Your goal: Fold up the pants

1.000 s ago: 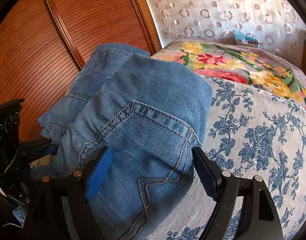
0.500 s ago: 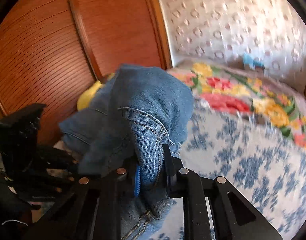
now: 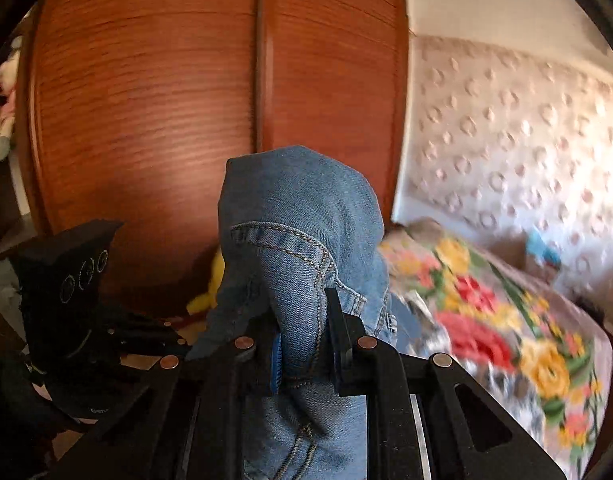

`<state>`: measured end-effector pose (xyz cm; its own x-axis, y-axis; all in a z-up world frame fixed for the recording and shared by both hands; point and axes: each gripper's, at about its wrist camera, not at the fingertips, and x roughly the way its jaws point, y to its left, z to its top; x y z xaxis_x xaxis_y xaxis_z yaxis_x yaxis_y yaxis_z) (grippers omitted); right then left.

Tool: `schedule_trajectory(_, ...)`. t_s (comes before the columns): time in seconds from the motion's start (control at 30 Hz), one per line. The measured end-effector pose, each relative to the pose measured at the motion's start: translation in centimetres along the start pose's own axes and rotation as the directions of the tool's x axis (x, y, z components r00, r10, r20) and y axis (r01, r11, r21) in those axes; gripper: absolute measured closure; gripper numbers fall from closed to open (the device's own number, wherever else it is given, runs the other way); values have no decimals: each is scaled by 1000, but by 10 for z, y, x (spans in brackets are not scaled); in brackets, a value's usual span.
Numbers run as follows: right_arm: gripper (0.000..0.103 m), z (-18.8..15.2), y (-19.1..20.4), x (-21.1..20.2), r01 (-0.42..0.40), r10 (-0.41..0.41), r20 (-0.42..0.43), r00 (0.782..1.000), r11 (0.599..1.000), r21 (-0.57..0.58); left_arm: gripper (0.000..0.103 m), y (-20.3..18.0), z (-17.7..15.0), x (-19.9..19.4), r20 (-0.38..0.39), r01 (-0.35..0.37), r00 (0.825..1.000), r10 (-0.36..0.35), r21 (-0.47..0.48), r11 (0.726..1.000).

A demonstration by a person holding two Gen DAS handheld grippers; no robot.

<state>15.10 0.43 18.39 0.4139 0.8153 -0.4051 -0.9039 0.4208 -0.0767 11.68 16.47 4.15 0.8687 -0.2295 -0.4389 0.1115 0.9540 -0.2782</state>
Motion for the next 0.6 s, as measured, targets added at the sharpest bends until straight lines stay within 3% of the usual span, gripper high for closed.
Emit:
schedule_trajectory(0.2,85,27,-1,36,-143,138,93,986,989,44,91,44,23,-42,47,-151,987,151,5,988)
schedule_trajectory(0.33,85,10,-29,73,-161,151,92,984,979,122,91,66,31,-15,-11,-215,976,215,28,976)
schedule_trajectory(0.4,84,-13,-54,99,-133,128,38,991,974,185,91,76,28,17,-75,-221,972,223,27,975)
schedule_trajectory(0.5,83,-57,-96,134,-24,49,-84,995,961,276,91,78,15,73,-185,-212,959,214,34,977)
schedule_trajectory(0.6,76,-92,-129,146,140,-73,-206,976,933,333,91,75,4,108,-251,-223,940,230,58,973)
